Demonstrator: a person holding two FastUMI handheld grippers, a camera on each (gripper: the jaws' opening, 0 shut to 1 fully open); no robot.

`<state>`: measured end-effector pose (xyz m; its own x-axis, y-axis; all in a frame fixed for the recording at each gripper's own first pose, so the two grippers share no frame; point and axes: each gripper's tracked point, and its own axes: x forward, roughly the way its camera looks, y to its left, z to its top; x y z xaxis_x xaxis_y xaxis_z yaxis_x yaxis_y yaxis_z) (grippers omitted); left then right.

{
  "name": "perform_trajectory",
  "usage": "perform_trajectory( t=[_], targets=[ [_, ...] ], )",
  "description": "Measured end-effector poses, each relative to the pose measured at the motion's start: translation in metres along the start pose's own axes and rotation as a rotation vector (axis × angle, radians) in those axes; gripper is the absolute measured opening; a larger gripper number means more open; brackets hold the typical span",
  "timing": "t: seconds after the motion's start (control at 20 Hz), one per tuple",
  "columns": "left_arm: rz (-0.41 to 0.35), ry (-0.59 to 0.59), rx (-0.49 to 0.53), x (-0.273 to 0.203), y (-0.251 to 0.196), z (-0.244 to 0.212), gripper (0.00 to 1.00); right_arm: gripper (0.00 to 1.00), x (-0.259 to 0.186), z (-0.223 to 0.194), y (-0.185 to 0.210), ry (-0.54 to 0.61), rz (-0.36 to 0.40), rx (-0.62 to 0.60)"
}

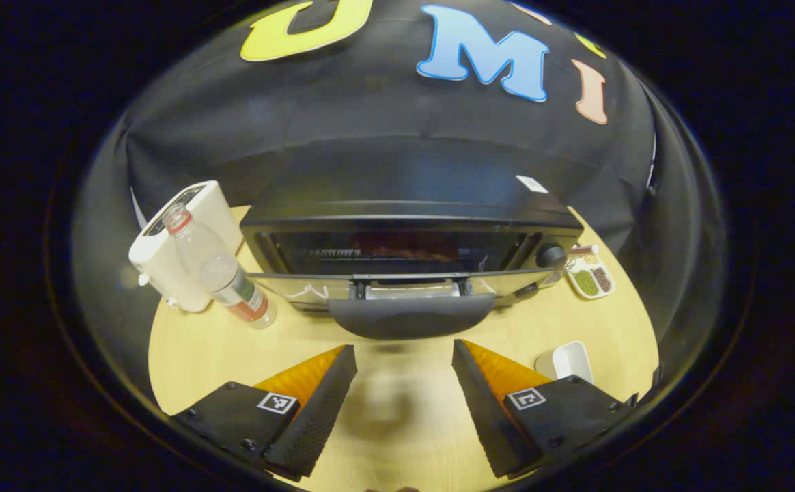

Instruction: Open the electric oven with the left hand, put the food in, and close the electric oven.

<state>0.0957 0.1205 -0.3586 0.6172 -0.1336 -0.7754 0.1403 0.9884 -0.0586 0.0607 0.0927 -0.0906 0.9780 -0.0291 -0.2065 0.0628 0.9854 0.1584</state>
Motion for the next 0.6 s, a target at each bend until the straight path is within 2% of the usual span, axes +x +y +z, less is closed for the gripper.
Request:
perform_trajectory(
  t=[0.1, 0.15, 0.2, 0.25, 0.3, 0.4, 0.5, 0.6],
  targets=[
    [0.009, -0.020, -0.019, -0.008, 0.003, 0.004, 0.96, 0.89, 0.001, 0.002, -0.002, -0.001, 0.011, -0.004],
    [0.015, -0.045, -0.029, -0.013, 0.003, 0.010, 0.92, 0.89, 0.001, 0.004, -0.003, -0.007, 0.014, -0.008],
    [0.011, -0.082, -0.029, -0.019, 0.002, 0.018, 0.96, 0.89, 0.003, 0.005, -0.004, -0.013, 0.018, -0.015],
    [0.003, -0.135, -0.033, -0.029, -0.001, 0.028, 1.00, 0.89, 0.004, 0.007, -0.005, -0.019, 0.025, -0.028],
    [0.006, -0.191, -0.045, -0.041, -0.001, 0.039, 0.96, 0.89, 0.007, 0.008, -0.006, -0.023, 0.034, -0.044],
    [0.018, -0.304, -0.067, -0.074, -0.001, 0.060, 1.00, 0.89, 0.009, 0.016, -0.008, -0.041, 0.046, -0.076],
    [0.045, -0.441, -0.067, -0.117, -0.001, 0.088, 0.96, 0.89, 0.012, 0.029, -0.007, -0.075, 0.058, -0.098],
    [0.062, -0.587, -0.057, -0.169, -0.008, 0.113, 0.99, 0.89, 0.014, 0.044, -0.004, -0.113, 0.069, -0.115]
  ],
)
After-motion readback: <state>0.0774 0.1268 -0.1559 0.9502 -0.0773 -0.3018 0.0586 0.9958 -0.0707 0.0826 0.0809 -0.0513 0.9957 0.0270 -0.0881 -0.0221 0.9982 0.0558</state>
